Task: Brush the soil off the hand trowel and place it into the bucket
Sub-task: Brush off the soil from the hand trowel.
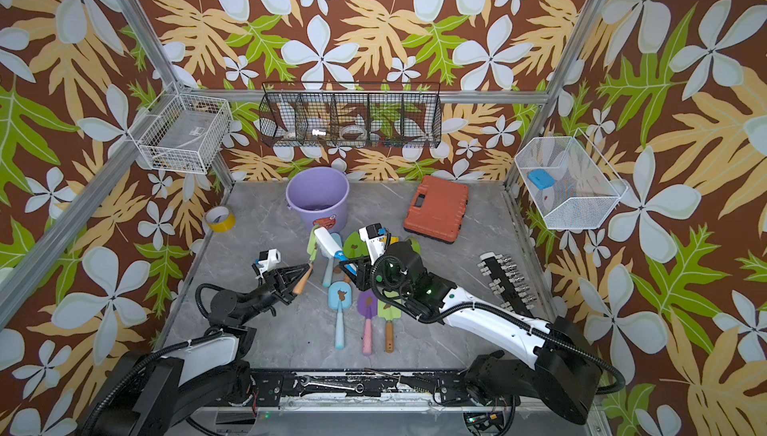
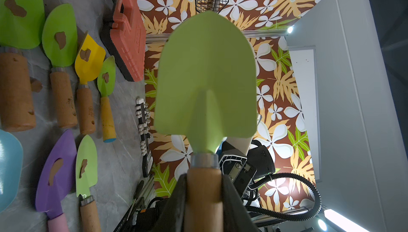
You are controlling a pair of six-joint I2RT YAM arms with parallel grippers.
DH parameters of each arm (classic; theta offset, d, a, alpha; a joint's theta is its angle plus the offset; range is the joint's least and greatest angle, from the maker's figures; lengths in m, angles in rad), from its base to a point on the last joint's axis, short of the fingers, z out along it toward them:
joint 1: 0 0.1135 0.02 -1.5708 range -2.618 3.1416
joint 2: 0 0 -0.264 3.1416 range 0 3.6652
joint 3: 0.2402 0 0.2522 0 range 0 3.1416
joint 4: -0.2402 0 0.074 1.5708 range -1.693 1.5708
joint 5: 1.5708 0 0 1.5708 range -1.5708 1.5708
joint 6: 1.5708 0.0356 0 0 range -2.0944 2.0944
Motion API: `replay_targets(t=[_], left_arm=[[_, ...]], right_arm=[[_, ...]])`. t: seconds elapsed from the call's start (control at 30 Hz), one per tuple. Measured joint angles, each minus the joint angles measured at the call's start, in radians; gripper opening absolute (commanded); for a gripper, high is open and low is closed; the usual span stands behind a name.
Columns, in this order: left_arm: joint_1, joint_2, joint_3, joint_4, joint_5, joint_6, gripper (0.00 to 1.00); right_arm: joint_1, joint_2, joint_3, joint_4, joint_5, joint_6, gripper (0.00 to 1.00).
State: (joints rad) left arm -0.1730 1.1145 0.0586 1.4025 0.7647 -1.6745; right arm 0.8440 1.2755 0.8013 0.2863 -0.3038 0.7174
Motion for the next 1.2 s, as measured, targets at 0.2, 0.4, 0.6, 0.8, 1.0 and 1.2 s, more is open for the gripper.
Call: replay_targets(t=[0.2,0.4,0.6,0.8,1.0,1.2], left_arm=[[0.025,0.006,0.002,0.000,0.008,-0.001,0.00],[0.044,0.037,0.014,0.001,0.025,0.005,0.00],[0.045,0.105,0.015,0.060,0.030,0.000,0.00],[0.045,0.238,0.019,0.113,0.043,-0.087,0.00],[0.045,0.280,0.031,0.114,0.056,-0.111,0.00],[0.046,0.309,0.030,0.115,0.055,-0.111,0.00]], right_arm=[[0.001,0.041,-0.030,0.009,0.001,0.000,0.00],[-0.011,0.045,-0.033,-0.032,0.039,-0.012,0.00],[-0.024,0.103,0.032,-0.108,0.132,-0.024,0.00],[-0.018,0.177,0.043,-0.127,0.175,-0.020,0.00],[-0.014,0.248,0.071,-0.039,0.143,0.018,0.00],[-0.014,0.245,0.094,0.053,0.115,0.075,0.00]])
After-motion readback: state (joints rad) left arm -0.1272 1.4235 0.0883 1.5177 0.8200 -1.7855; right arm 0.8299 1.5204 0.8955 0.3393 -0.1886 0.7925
